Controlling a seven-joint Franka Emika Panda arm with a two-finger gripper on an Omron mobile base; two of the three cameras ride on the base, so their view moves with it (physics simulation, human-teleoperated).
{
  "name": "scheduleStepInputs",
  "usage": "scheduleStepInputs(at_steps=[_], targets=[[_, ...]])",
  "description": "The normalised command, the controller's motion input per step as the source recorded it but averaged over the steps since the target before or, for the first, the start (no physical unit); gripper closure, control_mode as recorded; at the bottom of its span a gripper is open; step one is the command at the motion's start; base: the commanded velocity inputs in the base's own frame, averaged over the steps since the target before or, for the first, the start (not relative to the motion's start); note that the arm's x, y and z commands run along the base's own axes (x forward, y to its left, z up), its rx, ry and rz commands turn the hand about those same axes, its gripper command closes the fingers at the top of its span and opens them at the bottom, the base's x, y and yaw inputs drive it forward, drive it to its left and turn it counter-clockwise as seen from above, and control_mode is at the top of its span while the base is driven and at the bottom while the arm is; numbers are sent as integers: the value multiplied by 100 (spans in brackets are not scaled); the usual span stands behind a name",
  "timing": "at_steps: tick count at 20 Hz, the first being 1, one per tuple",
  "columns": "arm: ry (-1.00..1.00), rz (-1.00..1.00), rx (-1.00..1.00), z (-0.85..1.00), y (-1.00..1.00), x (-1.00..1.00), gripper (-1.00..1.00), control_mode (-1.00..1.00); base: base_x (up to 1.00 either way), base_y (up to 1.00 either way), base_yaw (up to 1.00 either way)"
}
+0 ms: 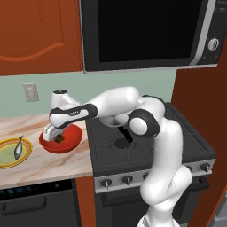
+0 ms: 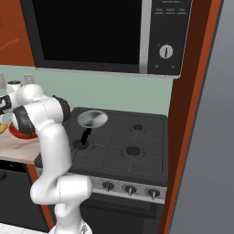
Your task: Place the fish on the plate and place the sweet potato on the same plate.
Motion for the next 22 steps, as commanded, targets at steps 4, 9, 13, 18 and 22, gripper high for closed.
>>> scheduleStepInputs(at_steps=[4, 9, 13, 18, 22], targets=[[0, -3, 0, 35, 0, -36, 100, -100, 0, 0, 0], [0, -8, 1, 21, 13, -36, 100, -100, 0, 0, 0], [0, -14, 3, 22, 28, -25, 100, -100, 0, 0, 0], [0, -13, 4, 19, 42, -17, 100, -100, 0, 0, 0], [-3, -15, 0, 15, 50, 0, 100, -100, 0, 0, 0]])
